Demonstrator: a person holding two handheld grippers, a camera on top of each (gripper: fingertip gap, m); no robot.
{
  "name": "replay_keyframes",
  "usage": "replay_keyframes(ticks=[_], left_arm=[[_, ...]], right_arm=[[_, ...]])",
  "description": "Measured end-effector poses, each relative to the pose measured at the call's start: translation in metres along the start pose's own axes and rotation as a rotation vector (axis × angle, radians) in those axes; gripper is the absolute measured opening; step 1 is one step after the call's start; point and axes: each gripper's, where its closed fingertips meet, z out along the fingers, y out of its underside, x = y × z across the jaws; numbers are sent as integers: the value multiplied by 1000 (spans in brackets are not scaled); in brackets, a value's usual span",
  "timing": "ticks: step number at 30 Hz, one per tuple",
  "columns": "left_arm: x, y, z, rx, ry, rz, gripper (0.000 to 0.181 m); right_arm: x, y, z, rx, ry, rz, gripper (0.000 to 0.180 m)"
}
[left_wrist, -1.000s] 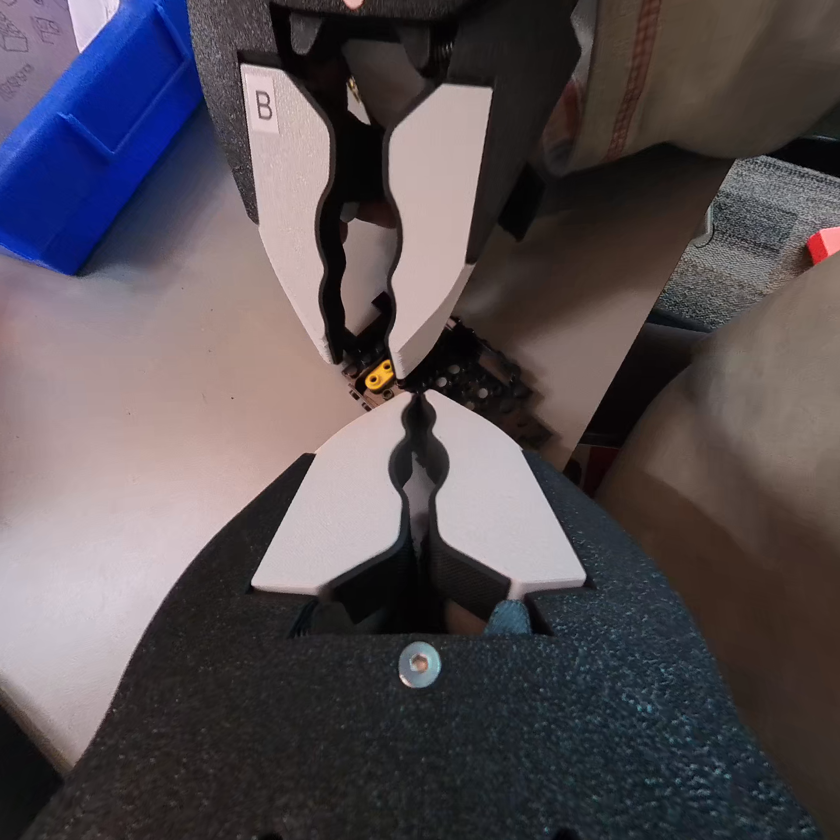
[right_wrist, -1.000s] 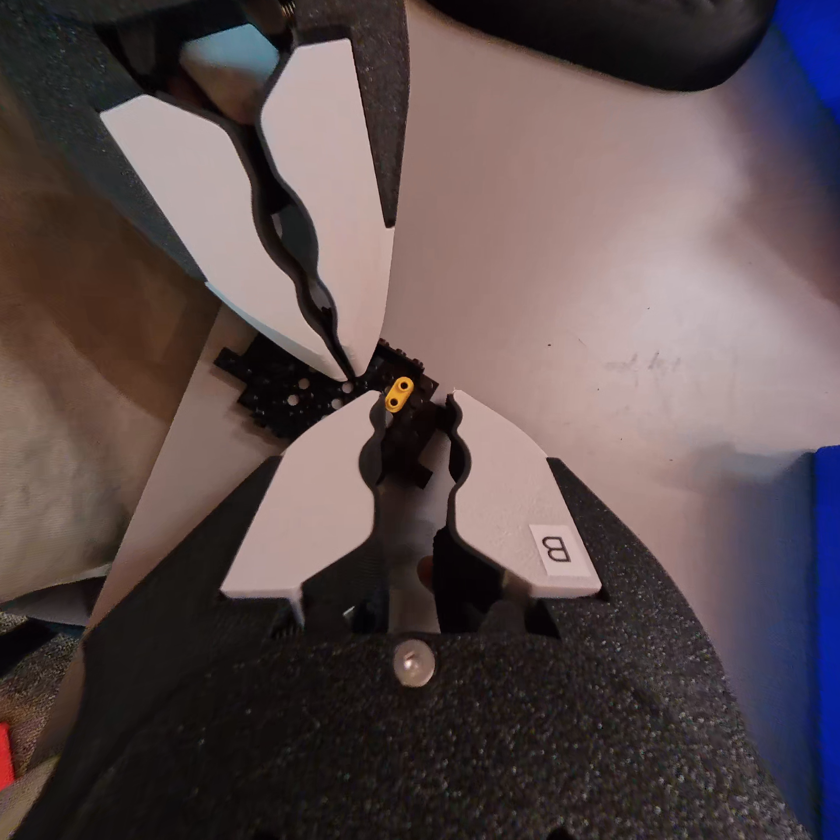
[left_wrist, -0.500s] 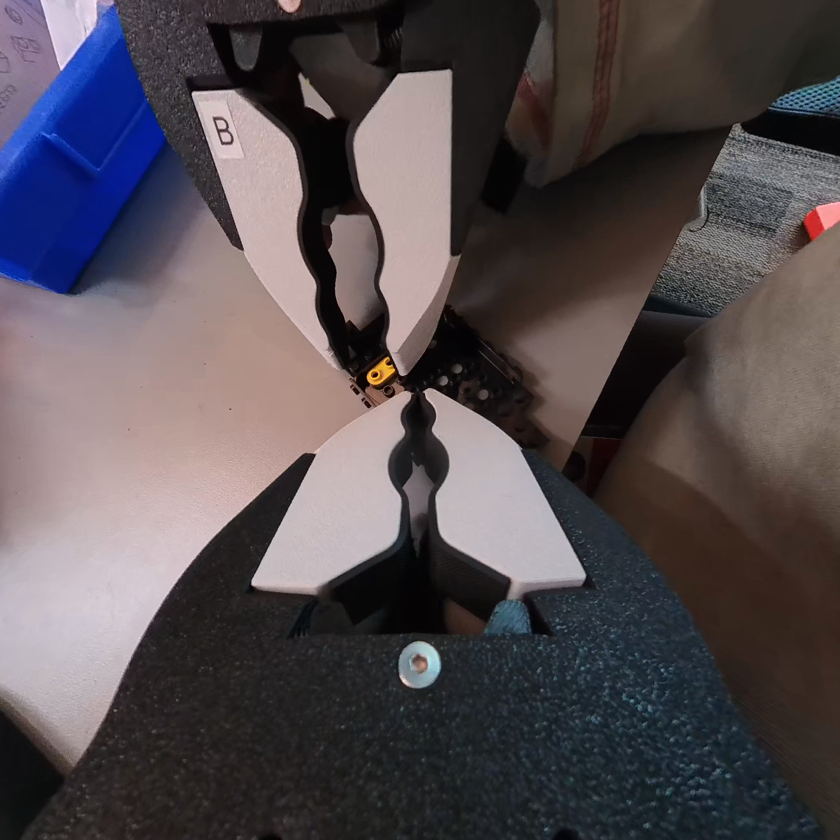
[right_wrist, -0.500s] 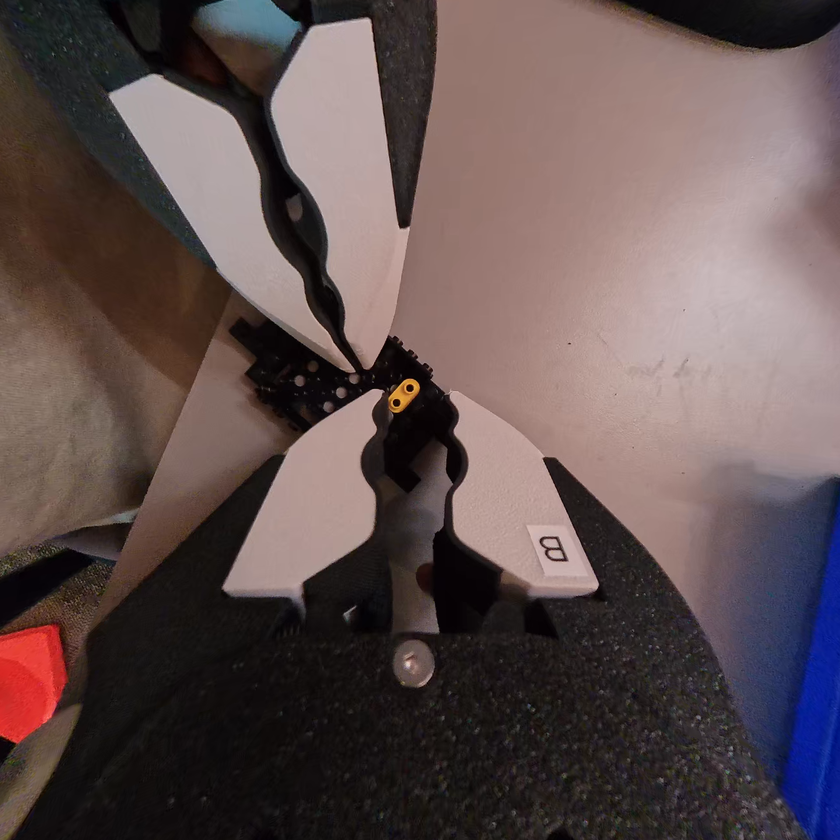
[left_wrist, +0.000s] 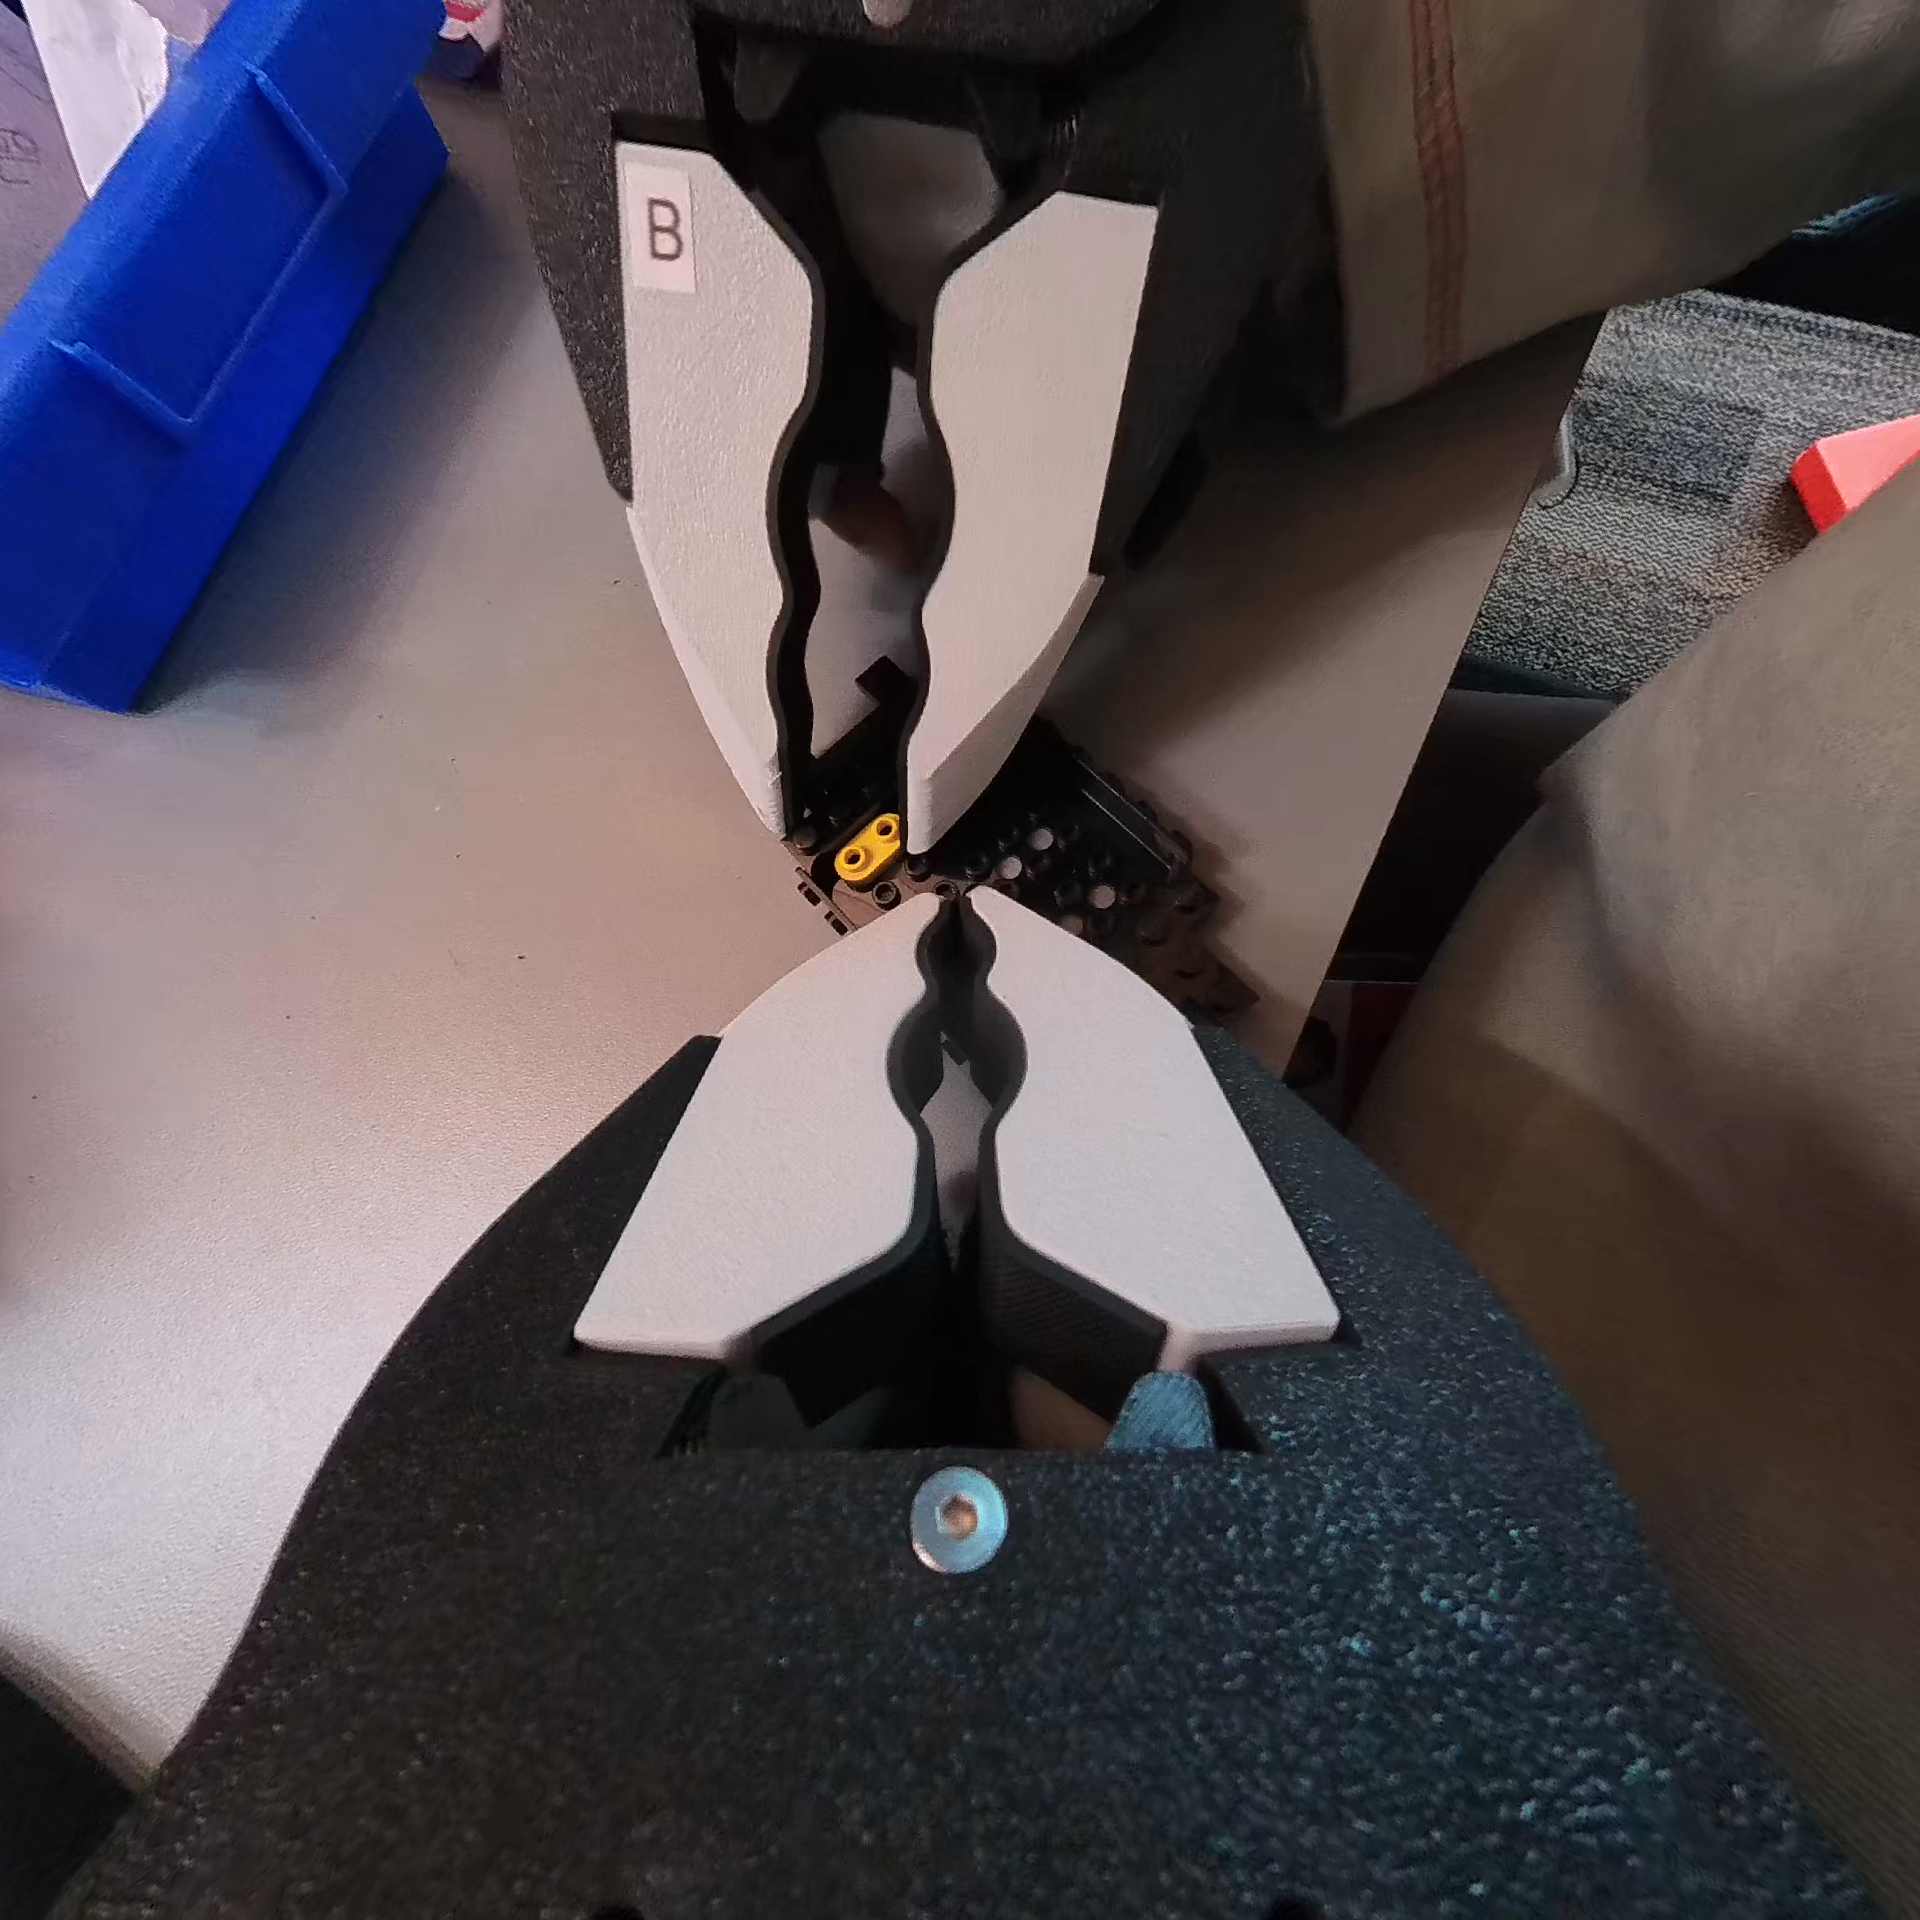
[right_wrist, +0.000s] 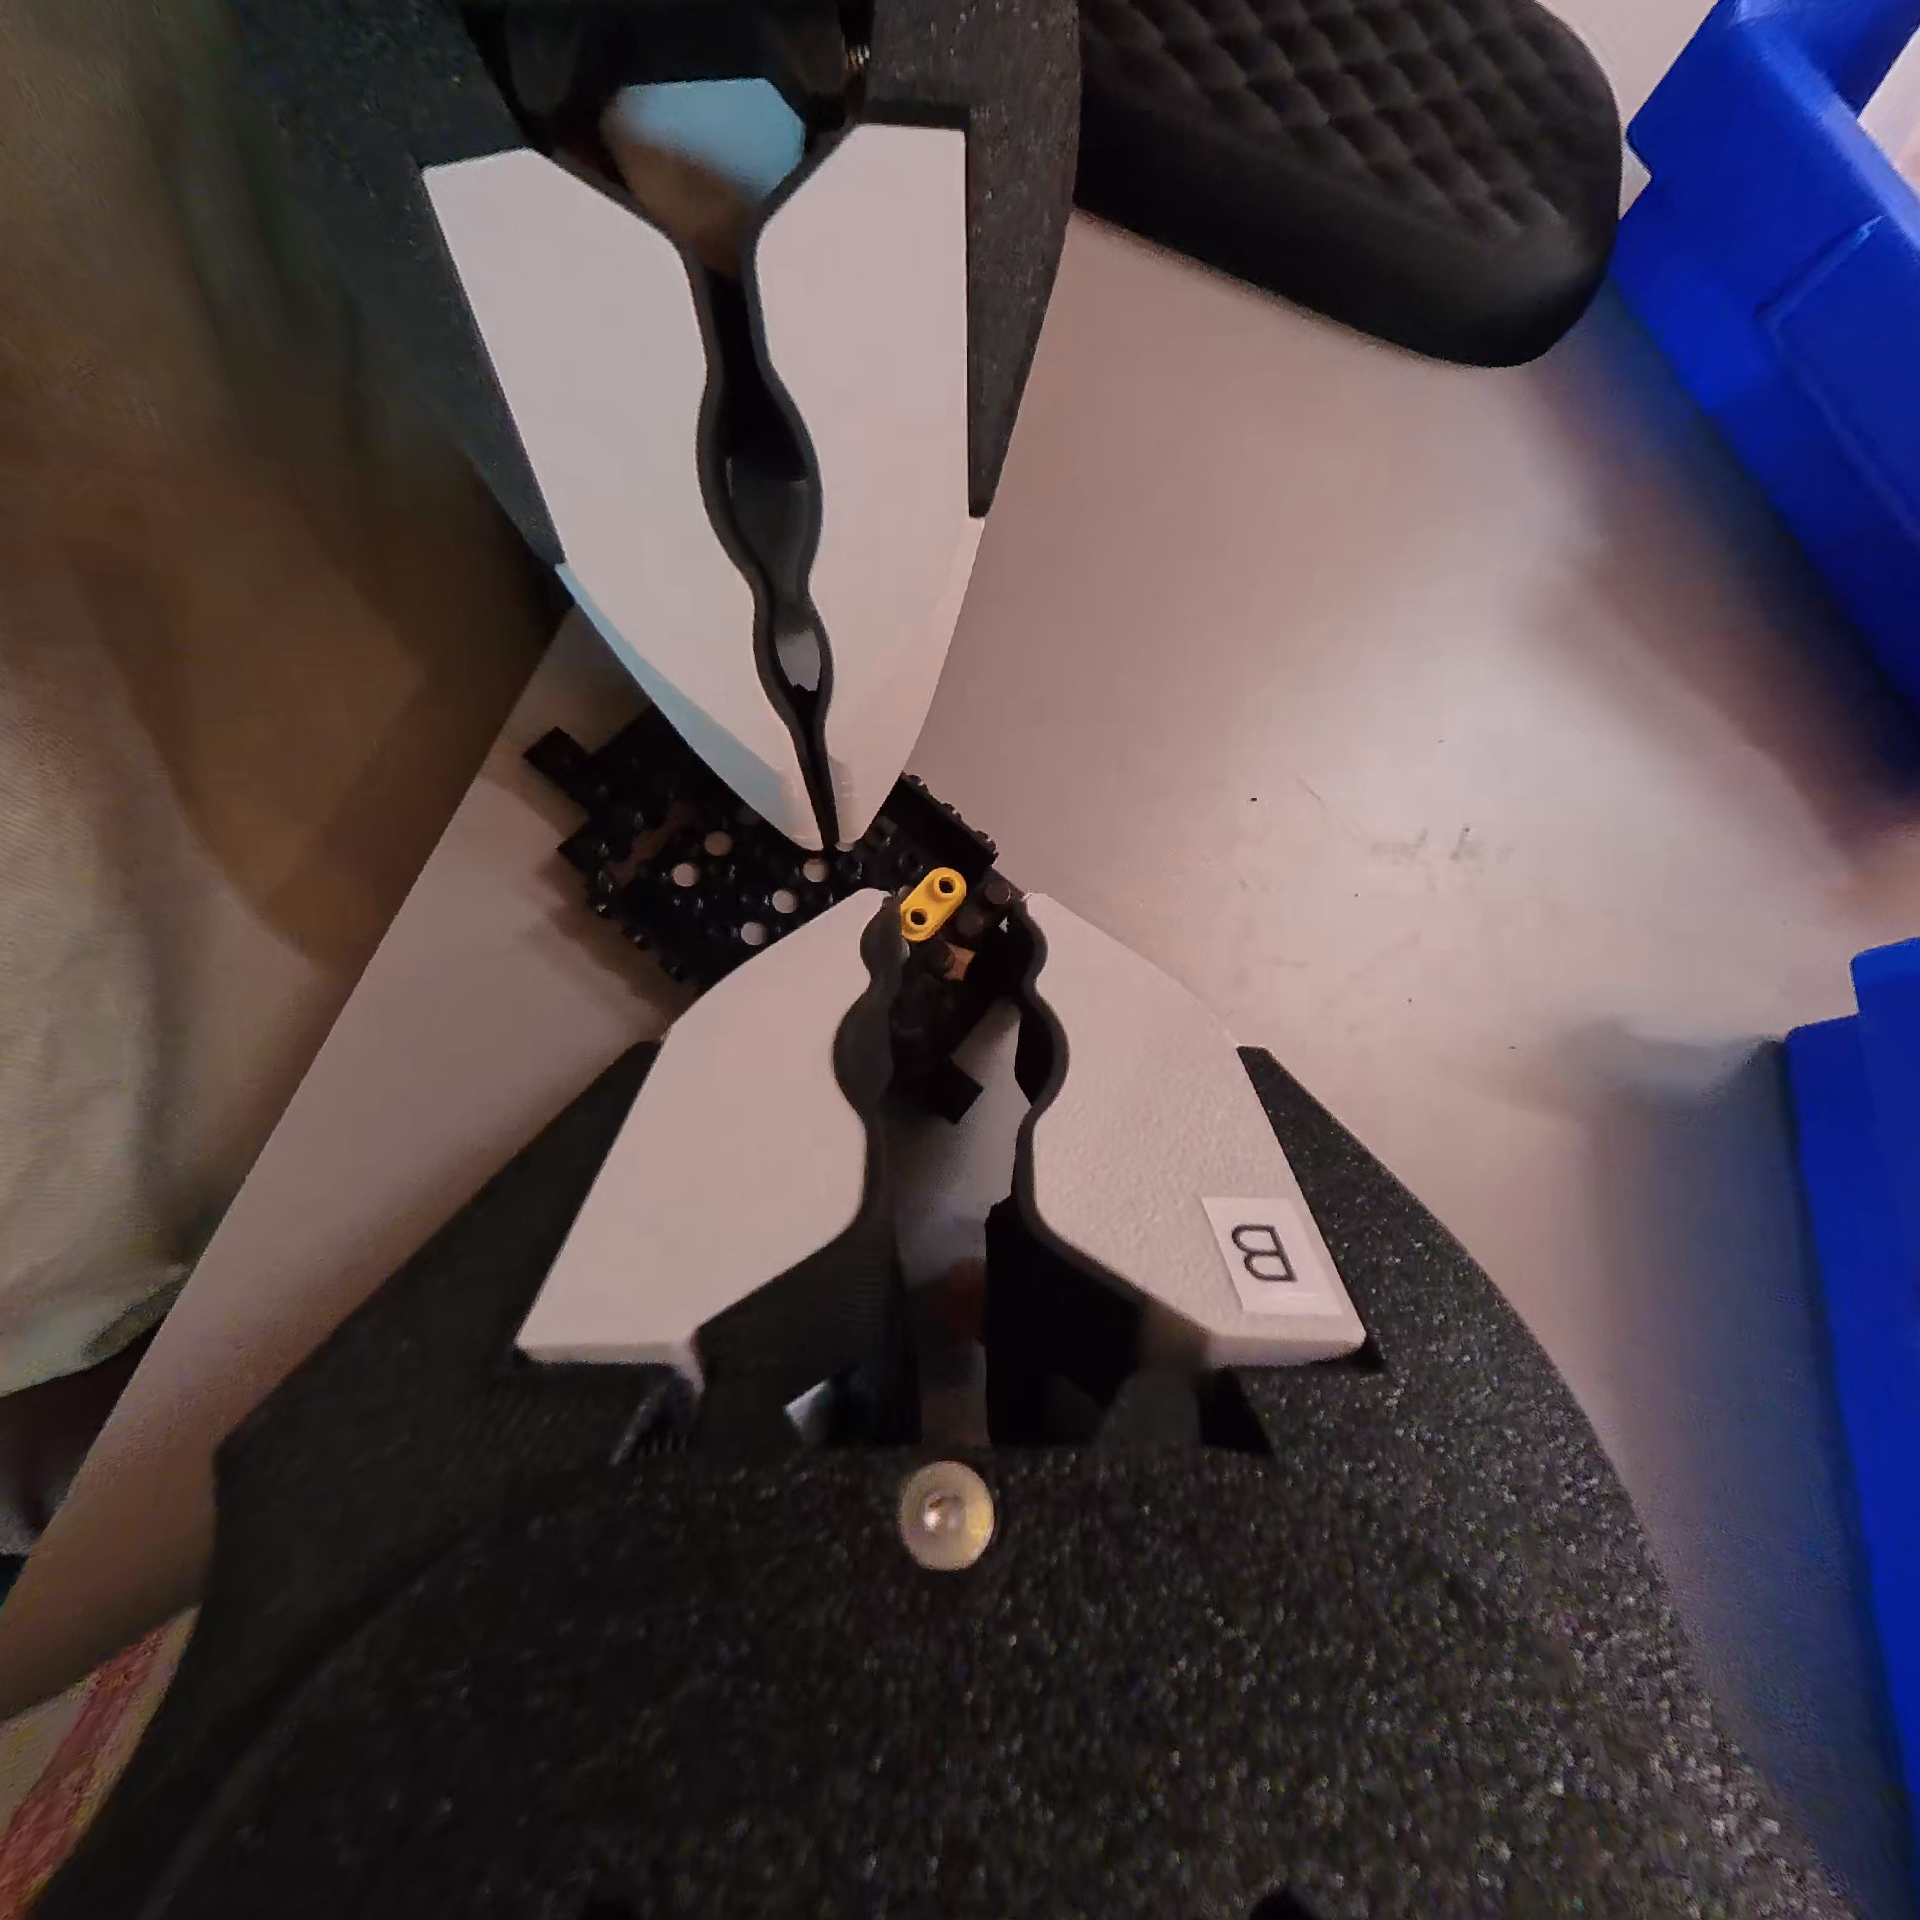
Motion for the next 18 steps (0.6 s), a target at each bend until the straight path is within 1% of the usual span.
replay_keyframes(ticks=[12,13,14,18], left_arm=[[0,0,0,1,4,0,0],[3,-1,0,5,19,8,0],[4,-1,0,6,21,15,0],[2,-1,0,6,9,13,0]], right_arm=[[3,-2,-3,36,63,5,16],[9,-8,-8,74,103,11,0],[14,-10,-11,95,121,14,0],[15,-2,-4,50,91,27,0]])
